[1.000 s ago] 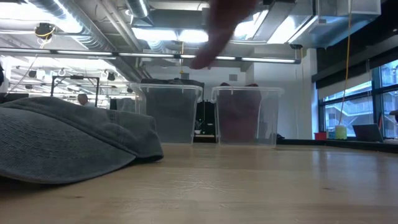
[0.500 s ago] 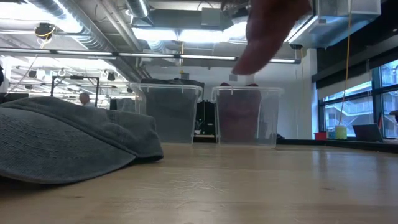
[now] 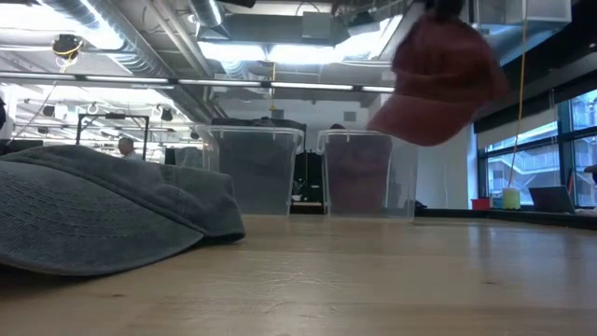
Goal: Pick & Place hat
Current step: Put the red cap into the right transparent bin
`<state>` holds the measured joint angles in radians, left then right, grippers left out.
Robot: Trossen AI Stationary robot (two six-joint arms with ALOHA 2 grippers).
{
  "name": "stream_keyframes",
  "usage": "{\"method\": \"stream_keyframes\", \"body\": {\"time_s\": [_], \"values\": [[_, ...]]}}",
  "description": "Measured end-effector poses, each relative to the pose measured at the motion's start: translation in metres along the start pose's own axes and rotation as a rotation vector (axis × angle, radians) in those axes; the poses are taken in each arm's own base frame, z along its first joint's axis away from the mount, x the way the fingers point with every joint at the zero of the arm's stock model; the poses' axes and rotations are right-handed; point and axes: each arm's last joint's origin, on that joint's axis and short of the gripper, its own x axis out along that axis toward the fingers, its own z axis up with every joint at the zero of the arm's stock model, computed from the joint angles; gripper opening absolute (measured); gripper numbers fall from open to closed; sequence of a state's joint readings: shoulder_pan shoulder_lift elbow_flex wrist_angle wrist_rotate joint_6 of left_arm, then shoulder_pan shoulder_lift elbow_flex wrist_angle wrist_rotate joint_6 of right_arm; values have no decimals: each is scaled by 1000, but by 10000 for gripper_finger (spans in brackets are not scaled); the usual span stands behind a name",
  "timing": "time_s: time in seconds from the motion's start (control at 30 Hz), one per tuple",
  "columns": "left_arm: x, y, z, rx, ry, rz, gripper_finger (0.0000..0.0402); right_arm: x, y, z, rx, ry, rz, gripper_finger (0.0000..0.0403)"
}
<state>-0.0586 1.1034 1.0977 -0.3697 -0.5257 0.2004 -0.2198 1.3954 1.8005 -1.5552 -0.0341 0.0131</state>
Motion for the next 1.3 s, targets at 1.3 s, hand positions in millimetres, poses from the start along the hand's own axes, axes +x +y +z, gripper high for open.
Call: {"method": "stream_keyframes", "body": {"time_s": [1.3], "values": [[20,32,-19,-61,150,131,125,52,-65,84,-683,279,-852,31]]}}
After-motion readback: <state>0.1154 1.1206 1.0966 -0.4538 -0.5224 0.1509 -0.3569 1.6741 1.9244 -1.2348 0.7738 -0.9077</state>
